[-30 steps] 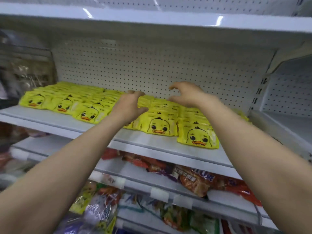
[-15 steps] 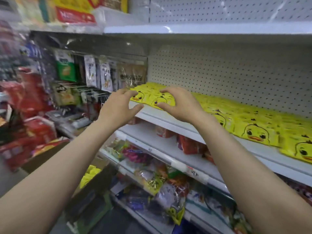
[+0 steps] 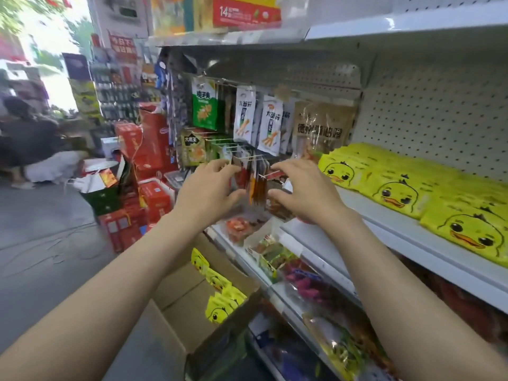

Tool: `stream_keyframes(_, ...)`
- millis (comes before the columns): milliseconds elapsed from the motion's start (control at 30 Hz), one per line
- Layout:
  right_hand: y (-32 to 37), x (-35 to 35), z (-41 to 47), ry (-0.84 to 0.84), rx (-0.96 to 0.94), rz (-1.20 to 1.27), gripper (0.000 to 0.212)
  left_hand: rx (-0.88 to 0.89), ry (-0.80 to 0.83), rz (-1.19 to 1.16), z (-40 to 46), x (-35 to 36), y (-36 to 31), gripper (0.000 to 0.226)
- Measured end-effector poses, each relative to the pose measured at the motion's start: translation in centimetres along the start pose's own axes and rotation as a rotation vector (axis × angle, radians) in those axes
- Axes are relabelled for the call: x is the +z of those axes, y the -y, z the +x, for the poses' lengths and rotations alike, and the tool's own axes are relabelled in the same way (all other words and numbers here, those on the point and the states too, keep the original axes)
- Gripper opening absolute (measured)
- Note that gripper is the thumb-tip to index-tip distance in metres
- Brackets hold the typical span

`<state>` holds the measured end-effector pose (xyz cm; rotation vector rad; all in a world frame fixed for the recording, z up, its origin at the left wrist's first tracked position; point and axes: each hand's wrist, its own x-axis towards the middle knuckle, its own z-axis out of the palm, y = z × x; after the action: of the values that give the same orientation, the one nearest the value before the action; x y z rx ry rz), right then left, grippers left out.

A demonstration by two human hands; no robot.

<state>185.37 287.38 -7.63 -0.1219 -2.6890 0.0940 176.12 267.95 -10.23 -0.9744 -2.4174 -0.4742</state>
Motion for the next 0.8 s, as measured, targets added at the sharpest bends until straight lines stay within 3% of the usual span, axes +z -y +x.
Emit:
stream_keyframes(433,2.0,15.1,19.9,0.253,0.041,0.077,0.058,-0.04,0.205,0.042,12.8,9.9,17.2,0.054)
stream_keyframes(633,1.0,24.2,23.9,0.378,0.181,0.074,0.059,0.024,0.322,-0.037,15.3,19.3,23.9,0.052)
stream_keyframes(800,0.8,34.4,23.6,0.577,0.39,0.117,0.055,0.089,0.575,-0.153,14.8,29.8,30.1,0.052)
